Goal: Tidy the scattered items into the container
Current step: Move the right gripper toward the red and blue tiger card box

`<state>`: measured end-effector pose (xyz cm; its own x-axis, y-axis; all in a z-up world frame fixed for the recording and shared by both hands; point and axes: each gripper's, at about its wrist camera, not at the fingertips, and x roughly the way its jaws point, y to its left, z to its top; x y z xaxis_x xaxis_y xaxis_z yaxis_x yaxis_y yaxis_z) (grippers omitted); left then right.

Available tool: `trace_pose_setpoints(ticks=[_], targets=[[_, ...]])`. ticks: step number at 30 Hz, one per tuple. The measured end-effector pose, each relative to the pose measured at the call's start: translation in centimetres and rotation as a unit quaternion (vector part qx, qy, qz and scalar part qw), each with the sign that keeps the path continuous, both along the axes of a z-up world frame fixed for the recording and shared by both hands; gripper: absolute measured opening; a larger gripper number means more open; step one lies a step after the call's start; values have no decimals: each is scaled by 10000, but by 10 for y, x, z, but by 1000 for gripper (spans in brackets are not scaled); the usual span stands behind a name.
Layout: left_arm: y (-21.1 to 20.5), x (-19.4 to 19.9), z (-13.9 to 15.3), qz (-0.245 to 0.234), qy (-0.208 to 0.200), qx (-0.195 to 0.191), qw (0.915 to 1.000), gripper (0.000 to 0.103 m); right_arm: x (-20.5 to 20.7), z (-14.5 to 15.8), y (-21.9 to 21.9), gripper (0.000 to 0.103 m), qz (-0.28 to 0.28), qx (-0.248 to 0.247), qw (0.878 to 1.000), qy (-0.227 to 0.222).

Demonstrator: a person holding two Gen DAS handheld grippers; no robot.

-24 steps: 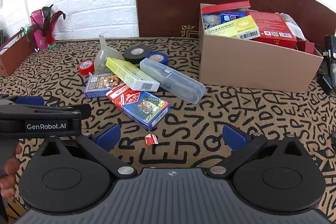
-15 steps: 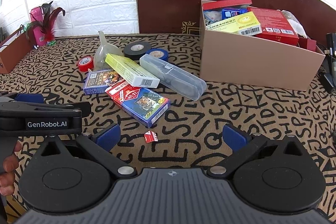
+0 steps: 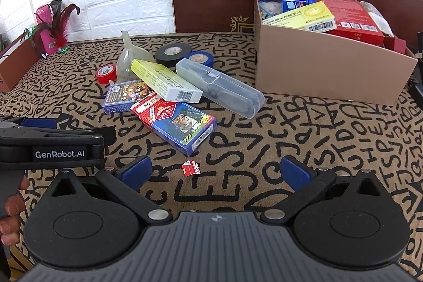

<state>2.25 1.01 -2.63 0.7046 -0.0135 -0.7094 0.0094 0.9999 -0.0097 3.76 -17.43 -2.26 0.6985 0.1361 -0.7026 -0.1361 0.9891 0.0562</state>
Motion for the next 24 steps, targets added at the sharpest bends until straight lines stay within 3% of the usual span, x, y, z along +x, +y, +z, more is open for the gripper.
trace_pose_setpoints(ticks=[16, 24], targets=[[2, 21, -20, 31, 323, 21, 9995, 103, 20, -18, 2, 103, 12, -63, 9994, 339], [1, 32, -28, -180, 124, 127, 9997, 103, 36, -32, 0, 103, 58, -8, 9989, 464]])
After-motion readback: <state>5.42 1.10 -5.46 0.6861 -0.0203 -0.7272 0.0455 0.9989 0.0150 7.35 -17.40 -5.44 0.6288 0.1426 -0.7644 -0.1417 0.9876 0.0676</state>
